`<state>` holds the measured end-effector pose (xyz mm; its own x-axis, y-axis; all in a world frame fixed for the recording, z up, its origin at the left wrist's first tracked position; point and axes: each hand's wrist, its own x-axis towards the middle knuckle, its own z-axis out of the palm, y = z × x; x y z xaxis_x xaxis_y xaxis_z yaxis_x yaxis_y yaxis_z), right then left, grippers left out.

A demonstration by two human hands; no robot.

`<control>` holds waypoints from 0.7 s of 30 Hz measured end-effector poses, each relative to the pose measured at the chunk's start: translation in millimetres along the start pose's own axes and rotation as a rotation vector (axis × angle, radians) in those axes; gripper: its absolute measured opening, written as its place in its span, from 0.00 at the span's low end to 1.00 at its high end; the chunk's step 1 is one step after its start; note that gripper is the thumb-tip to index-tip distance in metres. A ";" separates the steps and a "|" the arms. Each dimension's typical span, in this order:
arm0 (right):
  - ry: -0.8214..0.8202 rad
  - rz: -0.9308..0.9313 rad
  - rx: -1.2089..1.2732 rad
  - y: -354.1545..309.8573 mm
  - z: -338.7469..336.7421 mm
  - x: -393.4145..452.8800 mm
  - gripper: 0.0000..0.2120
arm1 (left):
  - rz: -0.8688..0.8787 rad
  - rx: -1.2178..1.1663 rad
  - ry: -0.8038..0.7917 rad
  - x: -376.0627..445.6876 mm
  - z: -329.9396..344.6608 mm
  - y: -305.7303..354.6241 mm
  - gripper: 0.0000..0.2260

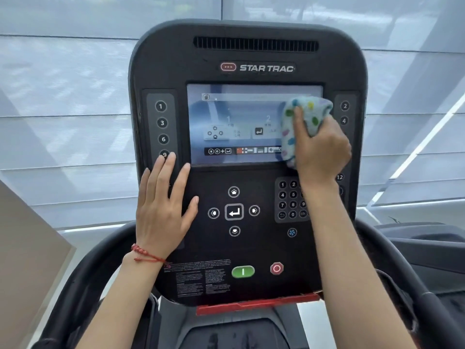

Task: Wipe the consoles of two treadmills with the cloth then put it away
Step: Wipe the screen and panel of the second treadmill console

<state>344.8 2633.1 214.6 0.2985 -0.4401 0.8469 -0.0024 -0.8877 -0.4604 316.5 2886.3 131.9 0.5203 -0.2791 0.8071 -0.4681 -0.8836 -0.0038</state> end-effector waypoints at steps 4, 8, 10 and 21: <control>-0.022 0.180 -0.047 16.1 -12.4 7.2 0.26 | 0.000 0.003 0.000 0.0 -0.5 -0.9 0.21; 0.021 0.343 -0.048 8.3 -10.5 2.5 0.26 | -0.009 0.006 -0.006 0.6 -0.4 -0.9 0.21; 0.042 0.355 -0.007 -0.9 -9.5 -3.0 0.25 | -0.014 0.008 -0.004 1.2 0.9 0.5 0.22; -0.175 -0.054 0.175 -121.9 25.1 -70.1 0.23 | 0.009 -0.003 -0.038 -6.6 -6.4 -5.4 0.22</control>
<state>348.1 2775.6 204.7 0.4546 -0.3491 0.8195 0.1788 -0.8655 -0.4679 311.0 2895.3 130.4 0.5426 -0.3011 0.7841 -0.4754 -0.8797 -0.0089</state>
